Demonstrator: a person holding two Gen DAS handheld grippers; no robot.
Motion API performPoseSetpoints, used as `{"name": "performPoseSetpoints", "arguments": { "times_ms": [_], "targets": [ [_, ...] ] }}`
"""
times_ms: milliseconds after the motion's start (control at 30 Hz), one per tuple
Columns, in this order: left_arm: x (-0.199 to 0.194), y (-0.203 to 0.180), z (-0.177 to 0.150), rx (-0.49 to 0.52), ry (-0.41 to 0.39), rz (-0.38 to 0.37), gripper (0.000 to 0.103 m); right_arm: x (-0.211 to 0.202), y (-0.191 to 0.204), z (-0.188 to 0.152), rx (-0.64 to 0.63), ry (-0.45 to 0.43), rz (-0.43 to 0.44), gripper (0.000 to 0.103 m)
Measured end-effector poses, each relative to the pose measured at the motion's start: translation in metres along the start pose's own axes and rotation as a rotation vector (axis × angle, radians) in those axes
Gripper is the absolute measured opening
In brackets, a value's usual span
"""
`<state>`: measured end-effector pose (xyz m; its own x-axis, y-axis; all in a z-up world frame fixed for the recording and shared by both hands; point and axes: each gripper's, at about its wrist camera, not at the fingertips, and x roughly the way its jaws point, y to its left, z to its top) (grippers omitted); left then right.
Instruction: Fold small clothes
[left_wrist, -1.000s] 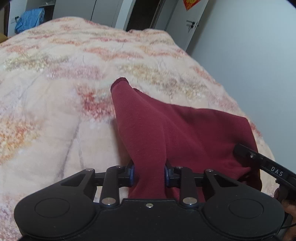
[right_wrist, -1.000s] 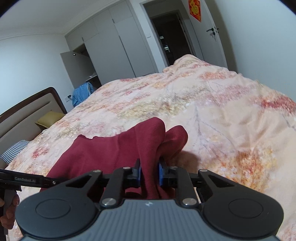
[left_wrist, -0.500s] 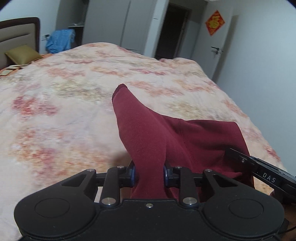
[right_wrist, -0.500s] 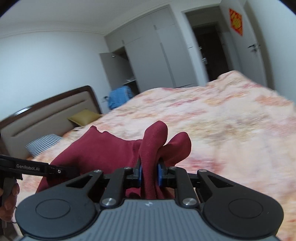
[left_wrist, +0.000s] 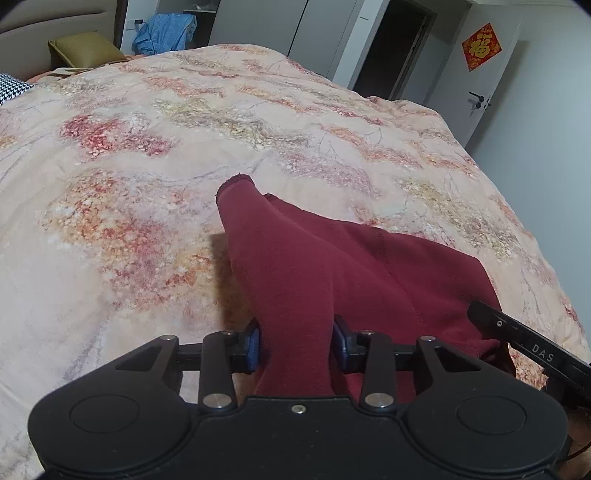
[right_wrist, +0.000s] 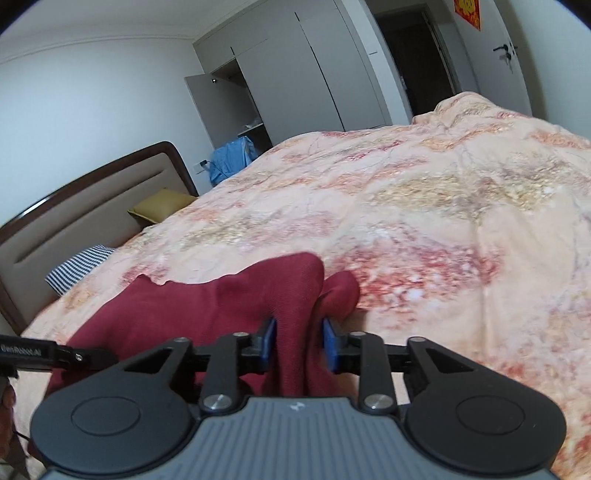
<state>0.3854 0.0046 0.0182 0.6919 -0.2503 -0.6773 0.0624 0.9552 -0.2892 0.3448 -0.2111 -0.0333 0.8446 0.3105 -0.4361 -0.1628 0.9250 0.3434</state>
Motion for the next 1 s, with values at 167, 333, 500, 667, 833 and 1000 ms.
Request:
{"name": "performPoseSetpoints", "arguments": {
  "times_ms": [167,333,500,667,833,1000],
  "targets": [
    [0.001,-0.004,0.0,0.011,0.007,0.017,0.053,-0.001,0.0,-0.001,-0.004,-0.006,-0.01,0.049],
    [-0.008,-0.006,0.001,0.005,-0.018,0.058,0.082,-0.011,0.009,0.004,-0.024,-0.034,-0.043,0.082],
    [-0.037,-0.014,0.002,0.03,-0.083,0.087,0.1,-0.041,0.028,0.011,-0.089,-0.093,-0.056,0.101],
    [-0.083,-0.024,-0.003,0.07,-0.18,0.105,0.102,-0.086,0.053,0.02,-0.152,-0.183,-0.041,0.103],
    [-0.133,-0.034,-0.019,0.119,-0.265,0.122,0.102,-0.137,0.077,0.023,-0.184,-0.268,-0.029,0.103],
    [-0.18,-0.038,-0.047,0.16,-0.338,0.128,0.102,-0.187,0.1,0.012,-0.212,-0.329,-0.024,0.103]
  ]
}}
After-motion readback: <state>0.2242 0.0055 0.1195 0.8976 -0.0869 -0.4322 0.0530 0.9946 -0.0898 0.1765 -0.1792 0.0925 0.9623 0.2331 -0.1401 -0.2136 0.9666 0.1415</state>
